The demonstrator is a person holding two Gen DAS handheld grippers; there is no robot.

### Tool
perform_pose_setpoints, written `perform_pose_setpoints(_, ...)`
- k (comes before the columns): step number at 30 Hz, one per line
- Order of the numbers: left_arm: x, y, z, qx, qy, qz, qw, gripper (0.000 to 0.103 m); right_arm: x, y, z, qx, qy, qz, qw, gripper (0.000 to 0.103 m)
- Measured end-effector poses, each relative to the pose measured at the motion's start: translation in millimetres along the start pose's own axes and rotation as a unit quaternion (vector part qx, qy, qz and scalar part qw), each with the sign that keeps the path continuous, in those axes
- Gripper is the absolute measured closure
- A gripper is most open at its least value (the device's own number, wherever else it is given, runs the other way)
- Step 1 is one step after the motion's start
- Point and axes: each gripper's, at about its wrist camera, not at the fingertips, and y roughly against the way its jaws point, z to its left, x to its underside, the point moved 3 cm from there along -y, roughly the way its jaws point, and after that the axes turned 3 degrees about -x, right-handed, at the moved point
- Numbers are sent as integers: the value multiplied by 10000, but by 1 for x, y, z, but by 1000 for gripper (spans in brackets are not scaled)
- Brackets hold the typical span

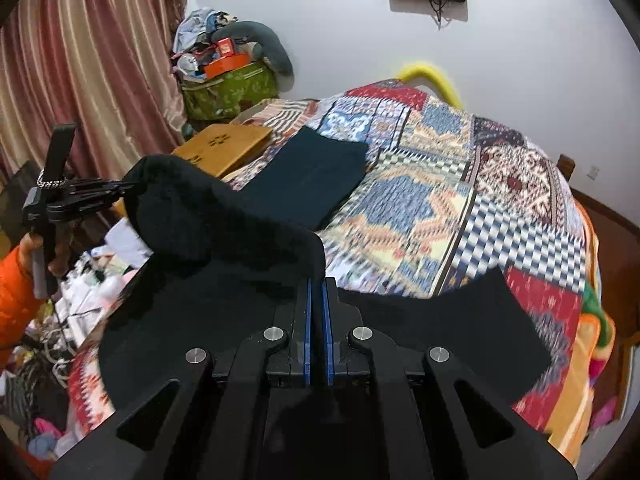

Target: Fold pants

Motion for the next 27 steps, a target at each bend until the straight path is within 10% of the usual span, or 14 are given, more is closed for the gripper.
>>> perform_pose_setpoints(17, 121, 35, 23, -102, 327, 758, 9965, 88, 91, 28, 37, -358, -482, 28, 9982, 94)
perform_pose_setpoints(27, 99, 57, 50, -327, 756, 667, 9944, 66, 75, 81, 8, 101, -666, -533, 9963, 89)
